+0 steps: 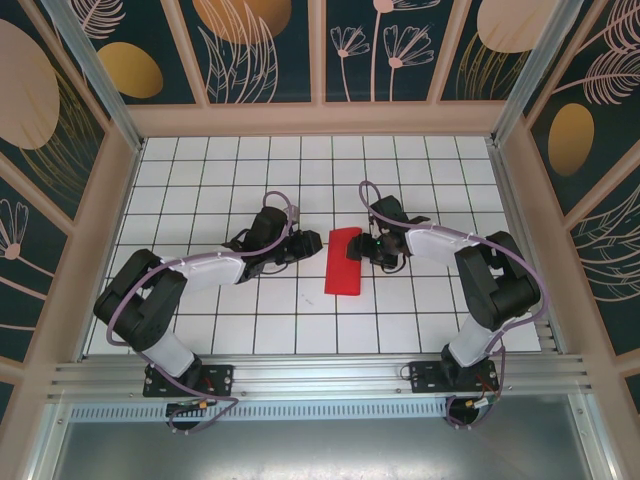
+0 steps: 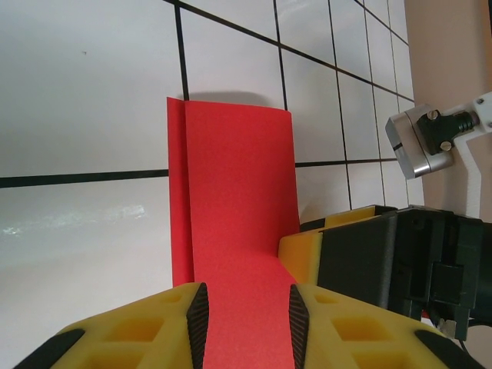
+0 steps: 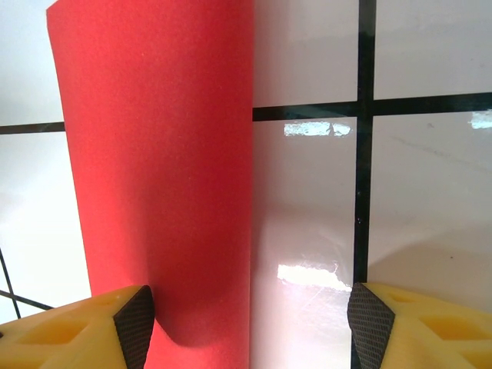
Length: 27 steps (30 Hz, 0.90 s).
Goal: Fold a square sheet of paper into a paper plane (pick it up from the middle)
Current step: Fold the square sheet of paper in half at the center of the table.
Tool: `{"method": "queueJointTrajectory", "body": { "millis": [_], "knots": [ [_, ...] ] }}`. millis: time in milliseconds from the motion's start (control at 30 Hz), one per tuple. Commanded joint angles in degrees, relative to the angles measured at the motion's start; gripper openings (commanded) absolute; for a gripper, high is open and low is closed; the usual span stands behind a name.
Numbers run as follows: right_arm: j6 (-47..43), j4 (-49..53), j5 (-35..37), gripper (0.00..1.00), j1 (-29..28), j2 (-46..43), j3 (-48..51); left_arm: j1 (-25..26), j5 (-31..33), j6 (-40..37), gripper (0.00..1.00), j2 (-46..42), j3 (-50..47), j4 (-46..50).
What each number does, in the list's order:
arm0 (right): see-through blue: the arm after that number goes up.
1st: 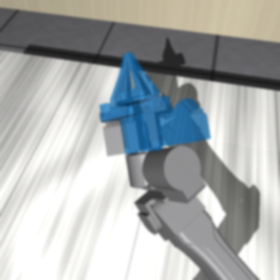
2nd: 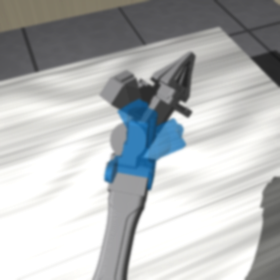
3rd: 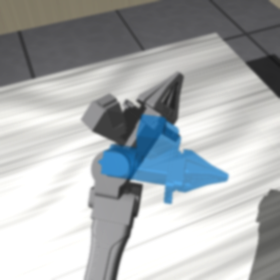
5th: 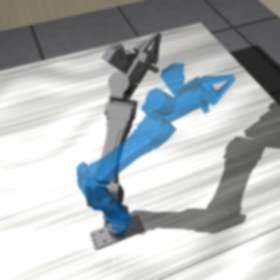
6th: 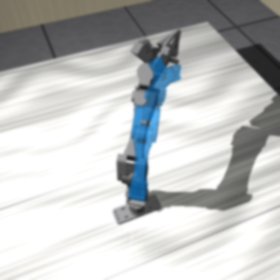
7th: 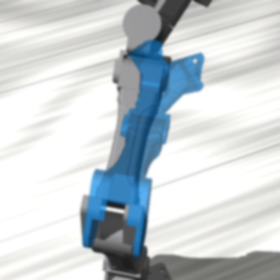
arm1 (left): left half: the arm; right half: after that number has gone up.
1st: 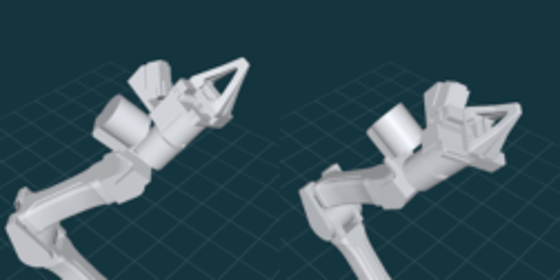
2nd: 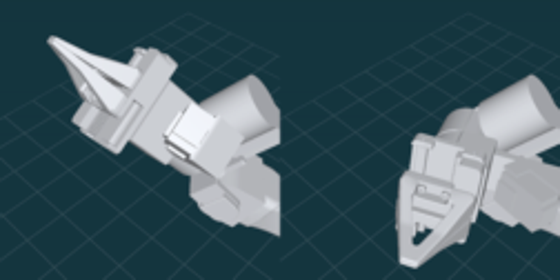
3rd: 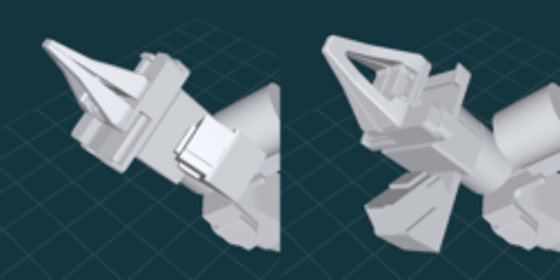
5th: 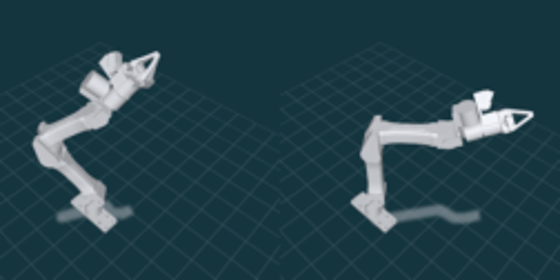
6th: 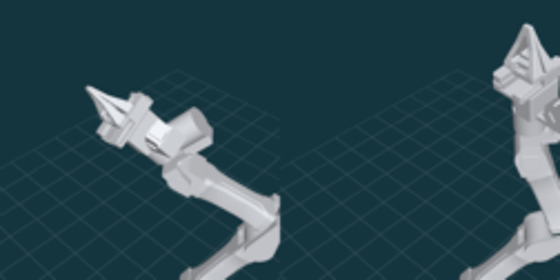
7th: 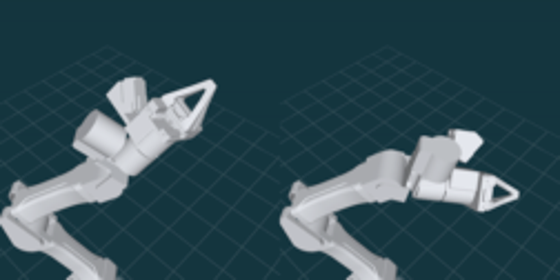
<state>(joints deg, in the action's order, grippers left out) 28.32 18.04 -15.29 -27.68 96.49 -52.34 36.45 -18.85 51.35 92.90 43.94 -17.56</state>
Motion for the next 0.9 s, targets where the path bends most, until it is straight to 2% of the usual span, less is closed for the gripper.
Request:
{"method": "queueJointTrajectory", "body": {
  "millis": [0,133,633,867],
  "knots": [
    [-1.59,1.16,-0.67,0.72,0.24,2.04,0.76,0.5,0.3,0.92,0.38,0.52,1.06,-1.62],
    [-1.66,2.17,0.48,0.71,0.22,2.3,0.33,0.47,0.56,1.03,0.39,0.88,1.17,-1.6],
    [1.32,-0.31,-3.6,0.72,0.01,2.63,-0.95,0.59,0.23,1.27,0.39,2.1,1.67,-1.8],
    [2.22,1.28,-1.19,0.71,-1.48,2.35,-2.63,0.62,0.0,1.23,0.39,2.55,1.86,-1.95]
  ]
}}
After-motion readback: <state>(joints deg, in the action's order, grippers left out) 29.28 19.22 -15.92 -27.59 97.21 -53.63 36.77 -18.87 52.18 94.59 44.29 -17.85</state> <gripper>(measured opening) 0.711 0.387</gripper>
